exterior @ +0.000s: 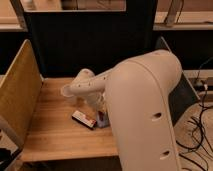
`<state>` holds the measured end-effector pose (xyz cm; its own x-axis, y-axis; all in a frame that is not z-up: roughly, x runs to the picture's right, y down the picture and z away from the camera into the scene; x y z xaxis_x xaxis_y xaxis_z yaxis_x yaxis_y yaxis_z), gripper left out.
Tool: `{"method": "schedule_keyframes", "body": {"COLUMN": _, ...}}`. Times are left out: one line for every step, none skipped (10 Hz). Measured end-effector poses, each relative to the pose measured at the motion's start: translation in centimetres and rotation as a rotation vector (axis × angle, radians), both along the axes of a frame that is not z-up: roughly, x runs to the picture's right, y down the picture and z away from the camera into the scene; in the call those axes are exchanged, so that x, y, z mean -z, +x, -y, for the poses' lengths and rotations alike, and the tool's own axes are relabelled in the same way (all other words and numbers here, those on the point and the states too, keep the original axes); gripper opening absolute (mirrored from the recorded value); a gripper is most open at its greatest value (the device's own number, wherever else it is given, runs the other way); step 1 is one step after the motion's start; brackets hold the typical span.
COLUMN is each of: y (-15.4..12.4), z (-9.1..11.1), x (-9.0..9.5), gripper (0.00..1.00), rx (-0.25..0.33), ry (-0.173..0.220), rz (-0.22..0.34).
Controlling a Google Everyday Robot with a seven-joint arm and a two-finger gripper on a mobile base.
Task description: Place the pepper on the white sponge
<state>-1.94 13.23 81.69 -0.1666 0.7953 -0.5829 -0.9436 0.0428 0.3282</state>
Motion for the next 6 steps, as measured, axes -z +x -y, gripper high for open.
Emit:
{"method": "schedule_keyframes", "body": {"y": -0.1, "z": -0.03, "x": 0.0, "gripper": 0.03, "rx": 0.001, "ry": -0.001, "rz": 0.001}}
{"method": "schedule_keyframes", "body": {"y": -0.23, "z": -0.05, "x": 0.0, "gripper": 0.12, "rx": 0.002, "ry": -0.001, "rz": 0.003}}
{"method": "schedule_keyframes", "body": {"y": -0.2, "z": -0.03, "x": 0.0, "gripper": 0.19, "rx": 0.002, "ry": -0.001, "rz": 0.002}}
{"method": "schedule_keyframes", "body": {"y": -0.13, "z": -0.04, "x": 0.0, "gripper": 0.3, "rx": 0.001, "ry": -0.001, "rz": 0.002}}
{"method": "schedule_keyframes", "body": {"y": -0.21, "z": -0.04, "x": 0.0, "gripper": 0.42, "rx": 0.002, "ry": -0.001, "rz": 0.003}}
{"method": "schedule_keyframes", "body": {"y": -0.19, "z": -0.05, "x": 0.0, "gripper": 0.5, "rx": 0.002, "ry": -0.001, "rz": 0.002}}
